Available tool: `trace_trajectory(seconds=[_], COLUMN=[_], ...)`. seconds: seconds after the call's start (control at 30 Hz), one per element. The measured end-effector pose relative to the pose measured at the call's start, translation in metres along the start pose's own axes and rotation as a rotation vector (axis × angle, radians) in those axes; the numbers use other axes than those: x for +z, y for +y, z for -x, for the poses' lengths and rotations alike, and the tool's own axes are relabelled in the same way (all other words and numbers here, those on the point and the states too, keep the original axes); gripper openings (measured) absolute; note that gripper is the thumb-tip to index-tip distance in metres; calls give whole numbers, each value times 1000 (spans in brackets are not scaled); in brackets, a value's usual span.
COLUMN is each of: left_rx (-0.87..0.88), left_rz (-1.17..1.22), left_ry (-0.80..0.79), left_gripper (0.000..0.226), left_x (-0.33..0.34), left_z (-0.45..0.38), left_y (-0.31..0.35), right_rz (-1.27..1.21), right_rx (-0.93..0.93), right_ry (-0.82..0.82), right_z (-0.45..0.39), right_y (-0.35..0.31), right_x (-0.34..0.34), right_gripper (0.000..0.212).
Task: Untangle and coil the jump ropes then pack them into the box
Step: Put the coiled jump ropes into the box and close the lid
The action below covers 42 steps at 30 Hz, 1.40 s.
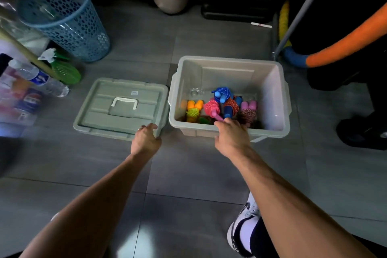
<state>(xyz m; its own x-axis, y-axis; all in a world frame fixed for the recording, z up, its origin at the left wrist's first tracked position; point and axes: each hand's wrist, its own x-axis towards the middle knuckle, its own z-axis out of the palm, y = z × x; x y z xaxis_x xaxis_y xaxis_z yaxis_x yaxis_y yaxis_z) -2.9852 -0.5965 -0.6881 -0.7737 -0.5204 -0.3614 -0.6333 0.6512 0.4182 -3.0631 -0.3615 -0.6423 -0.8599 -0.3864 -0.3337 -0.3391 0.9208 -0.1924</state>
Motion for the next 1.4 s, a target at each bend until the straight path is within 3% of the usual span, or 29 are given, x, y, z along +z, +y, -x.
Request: trace_trajectory(seconds=[0.23,0.37,0.67,0.83,1.0,1.13,1.4], left_rx=[-7,-30,131,170,274,275,109], left_rz=[-149,-258,-579,-235,132,295,652], left_ry=[-81,-118,13,214,288,317,292], left_gripper=[54,62,51,24,19,14,14], left_x=[30,46,53,11,-50,-84,-110], left_z=[-33,-50,-56,-22,24,69,184], left_y=[-34,-62,-74,-69,-65,-62,-85], right_rz=[-39,-46,-32,-71,-23,-72,-497], right_rx=[-203,-220,-241,-212,-227,-233,-259], right_ry=[180,339,415,334,103,-18,-239], right_z=[-20,-27,-27,-23,16,65,152], right_y=[-34,-46,-50,-53,-61,-89,-128], right_x=[33,58,65,54,46,50,75], right_gripper=[26,18,20,13,33,32,33])
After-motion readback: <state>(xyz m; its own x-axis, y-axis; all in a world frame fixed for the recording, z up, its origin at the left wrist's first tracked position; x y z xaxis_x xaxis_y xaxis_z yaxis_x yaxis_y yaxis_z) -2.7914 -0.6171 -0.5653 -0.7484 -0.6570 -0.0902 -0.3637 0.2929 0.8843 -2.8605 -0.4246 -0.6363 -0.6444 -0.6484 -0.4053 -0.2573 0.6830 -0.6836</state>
